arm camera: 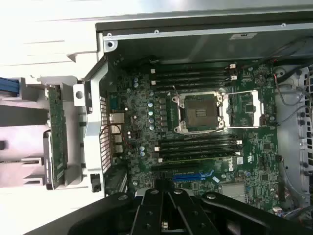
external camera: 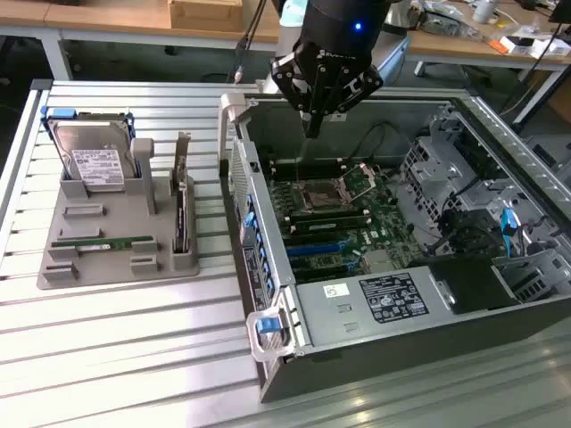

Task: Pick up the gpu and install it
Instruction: 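Reach for the gpu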

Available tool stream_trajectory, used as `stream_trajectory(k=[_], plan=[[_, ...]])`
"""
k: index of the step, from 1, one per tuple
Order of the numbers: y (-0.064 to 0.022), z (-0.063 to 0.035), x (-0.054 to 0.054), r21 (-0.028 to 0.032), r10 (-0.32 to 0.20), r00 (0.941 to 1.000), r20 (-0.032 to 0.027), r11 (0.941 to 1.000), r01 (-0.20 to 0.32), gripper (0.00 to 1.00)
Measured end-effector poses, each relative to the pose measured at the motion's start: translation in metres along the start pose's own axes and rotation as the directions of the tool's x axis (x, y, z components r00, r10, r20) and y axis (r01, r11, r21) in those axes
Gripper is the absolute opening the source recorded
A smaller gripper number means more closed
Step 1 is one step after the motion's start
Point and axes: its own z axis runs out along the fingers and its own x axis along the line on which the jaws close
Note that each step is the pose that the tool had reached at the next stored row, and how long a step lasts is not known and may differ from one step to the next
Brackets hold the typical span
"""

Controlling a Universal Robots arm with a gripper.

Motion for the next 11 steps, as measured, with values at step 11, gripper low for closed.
stream_trajectory(k=[11], plan=[[-0.0006,-0.0002,0.0079,0.0001,0.0,1.0,0.0,1.0,0.0,0.11]])
